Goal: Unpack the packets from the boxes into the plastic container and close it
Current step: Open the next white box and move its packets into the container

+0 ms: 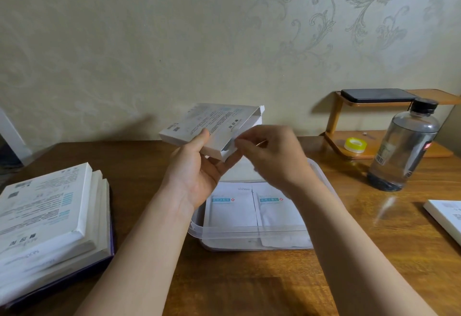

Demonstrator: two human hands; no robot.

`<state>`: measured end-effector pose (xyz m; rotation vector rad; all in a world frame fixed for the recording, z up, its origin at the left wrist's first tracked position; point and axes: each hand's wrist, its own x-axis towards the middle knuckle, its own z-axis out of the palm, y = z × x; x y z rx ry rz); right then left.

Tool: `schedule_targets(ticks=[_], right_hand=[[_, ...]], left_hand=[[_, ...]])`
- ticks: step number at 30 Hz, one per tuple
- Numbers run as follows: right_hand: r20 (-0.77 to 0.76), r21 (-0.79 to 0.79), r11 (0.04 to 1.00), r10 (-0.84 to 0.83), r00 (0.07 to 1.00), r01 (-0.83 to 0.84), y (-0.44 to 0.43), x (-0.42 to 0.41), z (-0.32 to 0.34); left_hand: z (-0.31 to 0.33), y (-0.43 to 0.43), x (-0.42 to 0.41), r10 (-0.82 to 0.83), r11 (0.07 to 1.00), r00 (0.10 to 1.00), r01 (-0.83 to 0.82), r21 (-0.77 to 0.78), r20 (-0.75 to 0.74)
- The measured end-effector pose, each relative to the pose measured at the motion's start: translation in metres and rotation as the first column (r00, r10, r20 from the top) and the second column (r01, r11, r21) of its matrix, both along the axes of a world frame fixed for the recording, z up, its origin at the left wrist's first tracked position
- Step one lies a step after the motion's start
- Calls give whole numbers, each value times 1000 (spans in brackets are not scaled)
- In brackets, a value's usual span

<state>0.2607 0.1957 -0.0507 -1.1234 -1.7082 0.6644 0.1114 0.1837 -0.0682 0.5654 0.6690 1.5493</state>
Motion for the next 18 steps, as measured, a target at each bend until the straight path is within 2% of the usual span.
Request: schedule_targets(ticks=[3, 6, 11, 18], right_hand=[[-208, -218, 960, 131, 969, -177, -3, -2, 0], [-219, -238, 941, 189, 957, -240, -2, 1, 0], [-35, -116, 987, 108, 993, -112, -5, -9, -5], [-55, -20, 995, -95, 994, 94, -8, -18, -5]], left_hand=[[1, 0, 1, 41, 999, 999, -40, 15, -30], [2, -1, 4, 75, 997, 995, -74, 18, -63], [3, -3, 10, 116, 993, 991, -115, 20, -64], [6, -5, 9, 57, 997, 998, -55, 53, -29]])
